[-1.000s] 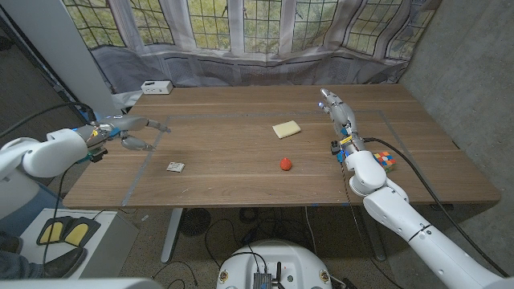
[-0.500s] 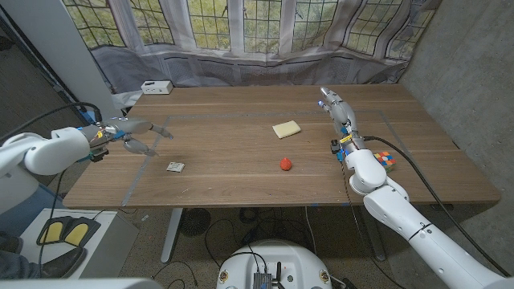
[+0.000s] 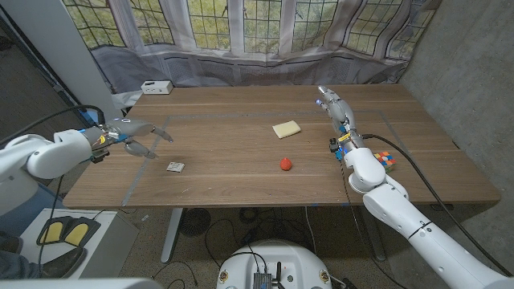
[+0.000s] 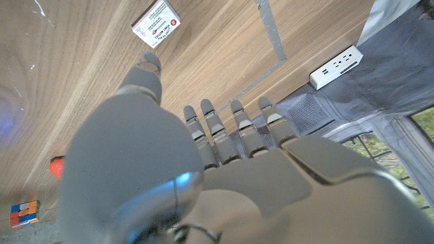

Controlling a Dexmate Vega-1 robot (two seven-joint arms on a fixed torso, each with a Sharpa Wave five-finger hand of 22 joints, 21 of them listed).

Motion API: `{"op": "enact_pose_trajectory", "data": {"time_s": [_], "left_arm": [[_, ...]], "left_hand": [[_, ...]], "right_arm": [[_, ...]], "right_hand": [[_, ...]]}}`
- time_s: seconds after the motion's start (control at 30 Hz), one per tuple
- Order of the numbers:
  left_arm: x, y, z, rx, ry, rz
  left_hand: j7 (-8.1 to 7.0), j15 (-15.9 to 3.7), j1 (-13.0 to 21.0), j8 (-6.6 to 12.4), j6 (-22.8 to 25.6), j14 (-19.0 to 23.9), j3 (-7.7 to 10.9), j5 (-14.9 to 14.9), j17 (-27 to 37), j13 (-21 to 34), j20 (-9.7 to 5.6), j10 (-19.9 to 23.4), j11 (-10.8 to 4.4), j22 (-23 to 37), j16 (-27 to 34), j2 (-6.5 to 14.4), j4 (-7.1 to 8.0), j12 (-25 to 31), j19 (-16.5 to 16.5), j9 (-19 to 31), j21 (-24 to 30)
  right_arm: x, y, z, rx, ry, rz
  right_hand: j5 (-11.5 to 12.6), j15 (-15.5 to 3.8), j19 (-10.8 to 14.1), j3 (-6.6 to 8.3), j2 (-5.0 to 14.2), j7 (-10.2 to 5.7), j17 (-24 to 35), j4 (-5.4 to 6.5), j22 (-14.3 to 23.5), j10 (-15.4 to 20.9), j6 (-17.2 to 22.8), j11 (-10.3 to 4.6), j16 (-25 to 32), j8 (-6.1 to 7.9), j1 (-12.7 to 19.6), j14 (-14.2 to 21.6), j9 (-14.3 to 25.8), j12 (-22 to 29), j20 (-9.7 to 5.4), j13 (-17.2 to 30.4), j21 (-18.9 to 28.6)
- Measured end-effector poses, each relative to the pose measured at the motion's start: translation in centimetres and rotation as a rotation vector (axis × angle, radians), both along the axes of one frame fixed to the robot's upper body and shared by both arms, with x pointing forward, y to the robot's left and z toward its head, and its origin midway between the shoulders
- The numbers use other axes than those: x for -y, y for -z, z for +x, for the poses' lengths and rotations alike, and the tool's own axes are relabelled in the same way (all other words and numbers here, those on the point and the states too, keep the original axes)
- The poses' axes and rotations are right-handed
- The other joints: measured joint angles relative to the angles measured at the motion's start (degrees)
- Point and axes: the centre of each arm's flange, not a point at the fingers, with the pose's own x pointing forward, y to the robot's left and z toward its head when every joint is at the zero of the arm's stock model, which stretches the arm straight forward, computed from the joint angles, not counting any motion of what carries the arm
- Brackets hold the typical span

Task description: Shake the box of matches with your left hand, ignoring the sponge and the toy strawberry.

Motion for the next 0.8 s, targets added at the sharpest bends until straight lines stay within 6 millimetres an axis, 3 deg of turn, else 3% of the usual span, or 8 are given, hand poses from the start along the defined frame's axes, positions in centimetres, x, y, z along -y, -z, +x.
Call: {"op": "enact_pose_trajectory", "data": {"time_s": [0.2,0.53,0.8], "left_arm": [[0.1,0.4,0.4,-0.004,0.0,0.016],[0.3,1.1,1.2,-0.015,0.0,0.042],[0.2,1.6,1.8,-0.016,-0.015,0.063]], "left_hand": [[0.0,0.0,1.3,-0.24,0.0,0.0,-0.01,0.0,0.0,-0.2,-0.16,0.0,0.0,0.0,-0.2,0.5,-0.45,-0.4,0.2,0.0,0.0],[0.11,-0.02,2.6,-1.38,-4.3,-0.4,-0.52,0.1,0.2,-0.2,-0.16,-2.0,0.09,0.0,-0.3,0.7,-0.87,-1.5,0.2,0.0,0.0],[0.09,-0.02,2.6,-1.39,-5.9,-0.4,-1.52,0.4,0.2,-0.1,-0.16,-2.0,0.12,0.0,-0.3,0.7,-0.35,-1.5,0.2,0.0,0.0]], "right_arm": [[0.0,-0.2,-0.1,0.0,0.001,-0.004],[-0.1,-0.8,-0.2,0.005,0.004,-0.01],[-0.4,-0.9,-0.1,0.005,0.004,-0.011]], "right_hand": [[0.0,0.0,0.0,0.0,0.0,0.0,0.0,0.0,0.0,0.0,0.0,0.0,0.0,0.0,0.0,0.0,0.0,0.0,0.02,0.0,0.0],[0.0,0.0,-0.2,0.0,0.0,0.0,0.0,0.0,0.0,0.0,0.0,0.0,0.0,0.0,0.0,0.0,0.0,0.0,0.22,0.0,0.0],[0.0,0.0,-0.2,0.0,0.0,0.0,0.0,0.0,0.0,0.0,0.0,0.0,0.0,0.0,0.0,0.0,0.0,0.0,0.22,0.0,0.0]]}}
